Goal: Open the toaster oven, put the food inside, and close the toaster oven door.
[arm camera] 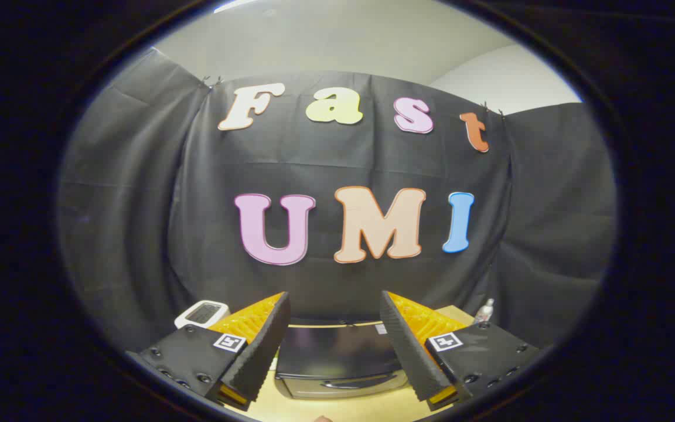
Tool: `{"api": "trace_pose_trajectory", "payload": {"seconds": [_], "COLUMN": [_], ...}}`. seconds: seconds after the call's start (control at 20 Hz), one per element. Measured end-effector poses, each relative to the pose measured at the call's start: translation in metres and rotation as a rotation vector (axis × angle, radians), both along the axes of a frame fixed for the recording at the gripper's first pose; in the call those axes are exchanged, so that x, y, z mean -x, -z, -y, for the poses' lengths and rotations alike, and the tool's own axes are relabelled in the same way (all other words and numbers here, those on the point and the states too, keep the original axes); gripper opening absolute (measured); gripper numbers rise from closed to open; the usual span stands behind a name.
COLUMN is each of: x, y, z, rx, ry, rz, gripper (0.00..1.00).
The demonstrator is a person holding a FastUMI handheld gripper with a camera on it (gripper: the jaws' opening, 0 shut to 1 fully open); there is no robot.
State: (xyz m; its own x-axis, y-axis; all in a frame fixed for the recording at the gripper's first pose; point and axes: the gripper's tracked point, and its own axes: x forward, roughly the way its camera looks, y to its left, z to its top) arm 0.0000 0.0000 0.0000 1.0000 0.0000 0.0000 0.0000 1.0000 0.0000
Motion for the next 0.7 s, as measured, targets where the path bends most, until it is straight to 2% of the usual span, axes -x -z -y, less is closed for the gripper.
{"api": "trace_pose_trajectory", "payload": {"seconds": [0.4, 0.7], "x": [0.009, 0.009], "y": [-0.001, 0.012], "z": [-0.013, 0.014], "rx": [-0.023, -0.048], "ry": [-0.004, 0.058], "rz": [0.040, 0.033], "gripper": [0.96, 0.96]}}
